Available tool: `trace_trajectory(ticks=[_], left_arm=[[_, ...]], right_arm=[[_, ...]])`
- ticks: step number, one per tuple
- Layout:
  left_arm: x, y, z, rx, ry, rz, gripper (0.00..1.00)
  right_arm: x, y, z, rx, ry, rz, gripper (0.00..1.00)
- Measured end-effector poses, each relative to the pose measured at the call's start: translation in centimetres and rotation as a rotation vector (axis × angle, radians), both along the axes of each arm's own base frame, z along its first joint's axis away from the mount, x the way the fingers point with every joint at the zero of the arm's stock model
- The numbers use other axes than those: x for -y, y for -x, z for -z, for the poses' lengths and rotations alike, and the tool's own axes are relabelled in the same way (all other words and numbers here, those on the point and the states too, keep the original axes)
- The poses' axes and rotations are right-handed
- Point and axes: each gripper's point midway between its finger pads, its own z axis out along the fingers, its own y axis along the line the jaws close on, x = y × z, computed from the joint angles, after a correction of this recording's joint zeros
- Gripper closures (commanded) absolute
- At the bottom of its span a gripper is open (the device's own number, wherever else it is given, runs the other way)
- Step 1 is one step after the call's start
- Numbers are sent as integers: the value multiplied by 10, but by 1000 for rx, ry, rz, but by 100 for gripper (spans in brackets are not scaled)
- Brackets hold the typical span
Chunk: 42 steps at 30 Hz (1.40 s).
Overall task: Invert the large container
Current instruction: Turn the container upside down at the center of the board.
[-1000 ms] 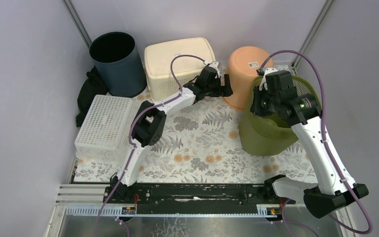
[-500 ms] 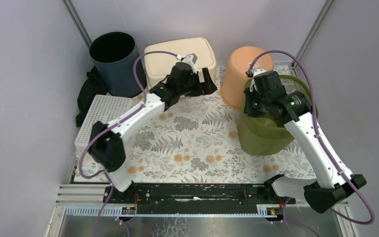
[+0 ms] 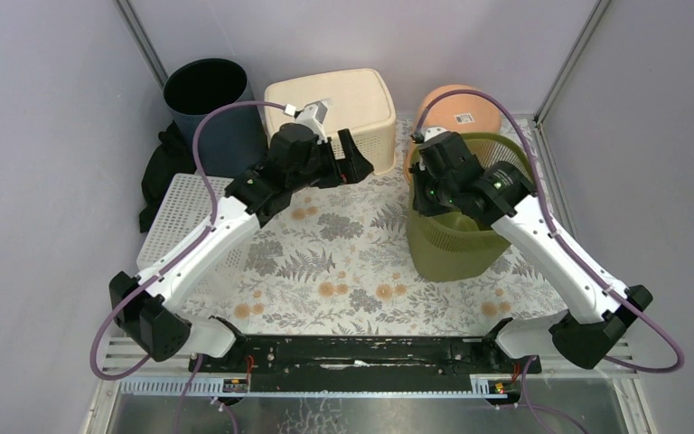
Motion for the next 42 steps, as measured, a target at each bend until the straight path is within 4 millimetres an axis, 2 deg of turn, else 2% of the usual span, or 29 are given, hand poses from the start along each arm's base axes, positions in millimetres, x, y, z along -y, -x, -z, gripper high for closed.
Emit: trace_trajectory(ticks=[7, 12, 21, 27, 32, 38, 42], left_arm=[[-10, 14, -3, -21, -3, -10, 0], [-17, 20, -4, -32, -14, -18, 0], [-25, 26, -10, -32, -25, -36, 0], [-32, 31, -19, -32, -31, -47, 0], [-47, 33, -52, 19, -8, -71, 0], [-80, 43, -100, 110, 26, -132, 0], [-90, 49, -114, 137, 28, -150, 0]], right_arm=[[-37, -2, 0, 0, -15, -21, 96], [-62, -4, 0, -1, -33, -41, 77], [-85, 1, 0, -30, -99, -62, 79], [-109, 3, -2, -32, -127, -96, 78], [-130, 5, -1, -29, -160, -110, 75], [-158, 5, -4, -33, -235, -116, 71], [-179, 5, -5, -43, -289, -125, 58]])
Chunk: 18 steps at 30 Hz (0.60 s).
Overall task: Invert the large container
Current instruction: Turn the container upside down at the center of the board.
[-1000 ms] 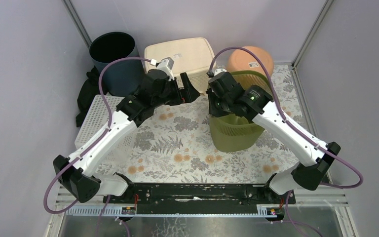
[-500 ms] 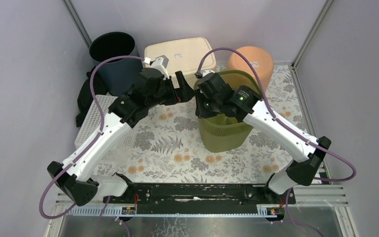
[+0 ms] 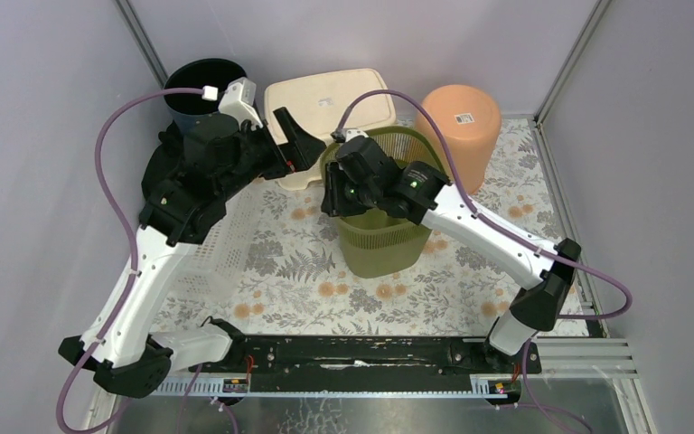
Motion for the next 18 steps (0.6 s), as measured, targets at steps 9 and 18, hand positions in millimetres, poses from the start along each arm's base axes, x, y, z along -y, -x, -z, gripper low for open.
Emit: trace_trajectory(ticks=[9, 18], left_arm=[[3, -1, 5, -26, -5, 11, 0], [28, 2, -8, -13, 81, 119, 0]], right_arm=[[-16, -1, -30, 51, -66, -5, 33], [53, 0, -76, 221, 31, 86, 22]])
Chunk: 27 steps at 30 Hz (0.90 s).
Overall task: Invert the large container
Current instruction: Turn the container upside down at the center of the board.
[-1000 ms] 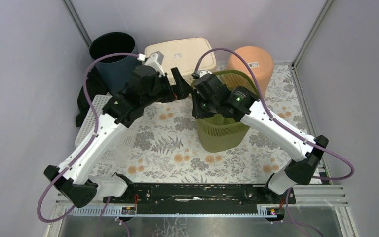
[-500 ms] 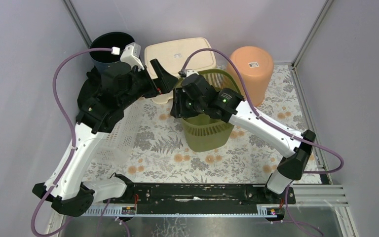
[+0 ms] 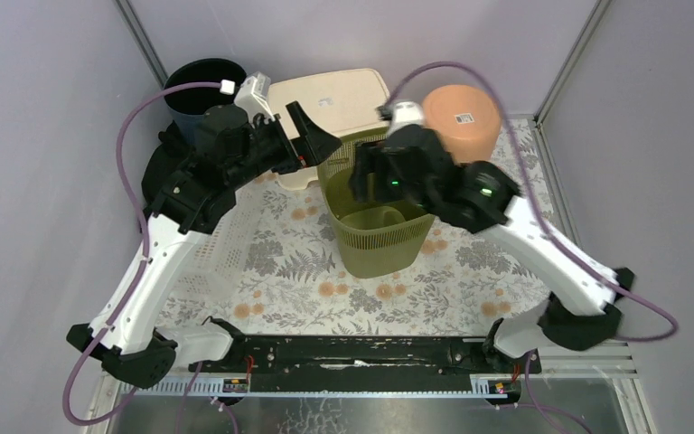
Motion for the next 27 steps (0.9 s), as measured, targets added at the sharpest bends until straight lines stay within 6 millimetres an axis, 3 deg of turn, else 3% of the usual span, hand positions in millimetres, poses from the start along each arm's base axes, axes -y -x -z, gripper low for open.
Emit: trace_trajectory(ticks=[2, 5, 9, 11, 13, 16, 19, 22, 24, 27], left_arm=[[6, -2, 5, -23, 8, 18, 0], [23, -1, 8, -44, 28, 67, 0], [49, 3, 12, -60, 49, 132, 0], [62, 5, 15, -69, 49, 161, 0], [75, 7, 18, -82, 46, 188, 0], [90, 8, 21, -90, 47, 212, 0], [102, 8, 24, -94, 41, 219, 0], [110, 5, 28, -96, 34, 218, 0], [117, 2, 32, -98, 27, 216, 0], [126, -3, 41, -107, 14, 213, 0]], right_arm=[[32, 0, -30, 89, -20, 64, 22], [99, -1, -68, 197, -65, 203, 23], [184, -18, -74, 253, -40, 438, 27], [207, -26, -61, 234, -3, 502, 33], [218, -35, -39, 191, 36, 529, 38], [234, -48, 6, 86, 89, 561, 40], [265, -55, 51, -38, 118, 632, 41], [284, -59, 72, -97, 93, 675, 41], [283, -63, 81, -113, 59, 659, 39], [261, -68, 100, -132, -19, 566, 39]])
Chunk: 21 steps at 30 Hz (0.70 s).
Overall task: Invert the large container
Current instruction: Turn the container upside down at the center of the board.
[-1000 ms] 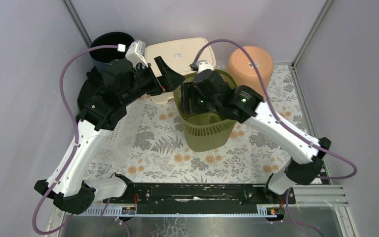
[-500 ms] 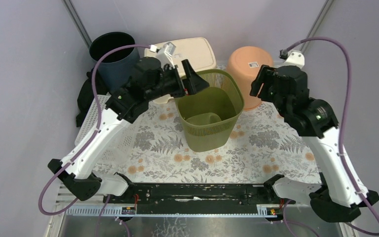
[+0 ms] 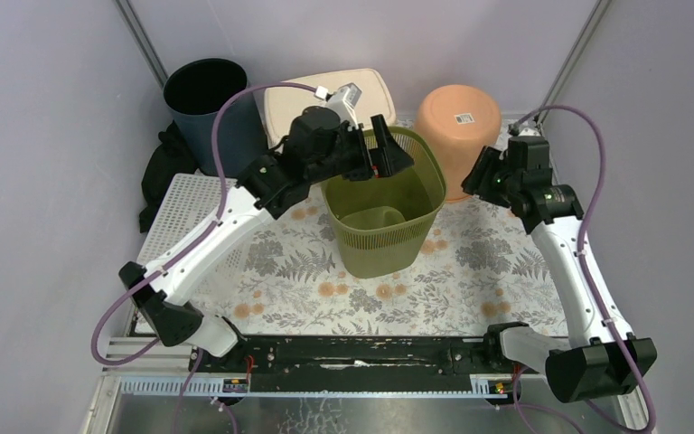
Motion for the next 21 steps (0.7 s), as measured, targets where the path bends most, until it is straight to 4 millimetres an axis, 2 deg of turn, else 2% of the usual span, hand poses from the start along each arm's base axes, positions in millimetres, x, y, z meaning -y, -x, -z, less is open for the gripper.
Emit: trace_trajectory(ticks=[5, 8, 12, 21], left_arm=[[16, -10, 20, -23, -40, -12, 0], [25, -17, 27, -26, -57, -22, 0], [31, -22, 33, -22, -75, -41, 0], [33, -32, 41, -9, -116, -82, 0]], right_arm=[[-26, 4, 41, -49, -102, -100, 41], [-37, 11, 56, -65, -155, -144, 42], [-50, 24, 62, -40, -221, -201, 43], [-75, 40, 54, 35, -271, -316, 45]])
